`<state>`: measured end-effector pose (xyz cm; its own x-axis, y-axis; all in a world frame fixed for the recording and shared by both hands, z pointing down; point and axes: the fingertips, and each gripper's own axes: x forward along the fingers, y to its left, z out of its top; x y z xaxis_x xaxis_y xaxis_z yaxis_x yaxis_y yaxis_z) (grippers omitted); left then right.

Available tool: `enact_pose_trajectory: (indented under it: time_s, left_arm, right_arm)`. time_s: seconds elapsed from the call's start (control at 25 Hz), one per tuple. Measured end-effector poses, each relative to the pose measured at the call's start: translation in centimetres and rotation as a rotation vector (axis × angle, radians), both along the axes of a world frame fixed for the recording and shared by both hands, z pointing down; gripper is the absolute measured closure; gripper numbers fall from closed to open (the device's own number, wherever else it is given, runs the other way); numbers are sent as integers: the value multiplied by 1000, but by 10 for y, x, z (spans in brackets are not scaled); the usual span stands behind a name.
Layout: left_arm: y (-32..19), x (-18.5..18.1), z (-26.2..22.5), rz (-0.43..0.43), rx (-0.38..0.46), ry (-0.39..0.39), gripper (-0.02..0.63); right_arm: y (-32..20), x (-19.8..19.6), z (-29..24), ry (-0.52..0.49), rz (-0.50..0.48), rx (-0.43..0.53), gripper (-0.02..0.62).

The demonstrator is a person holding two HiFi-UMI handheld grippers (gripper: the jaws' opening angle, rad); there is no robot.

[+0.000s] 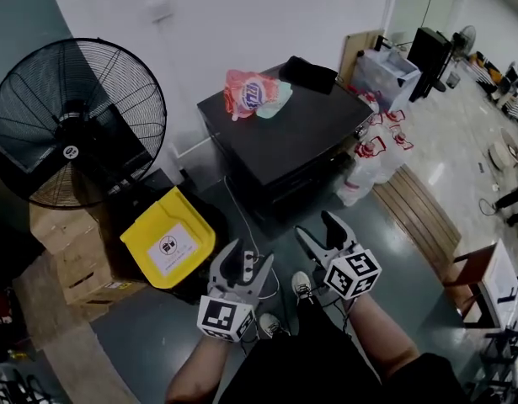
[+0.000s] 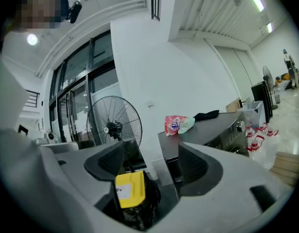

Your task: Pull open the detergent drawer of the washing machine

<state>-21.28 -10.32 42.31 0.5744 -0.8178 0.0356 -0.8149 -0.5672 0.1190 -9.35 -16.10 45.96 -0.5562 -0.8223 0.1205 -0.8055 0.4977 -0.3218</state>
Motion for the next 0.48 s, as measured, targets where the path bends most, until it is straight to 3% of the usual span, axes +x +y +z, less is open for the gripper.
enact_pose_trajectory:
  time_s: [0.48]
  left_arm:
    - [-56, 7, 10, -62, -34, -63, 353]
  right_arm:
    - [-84, 9, 79, -220, 5, -237, 185]
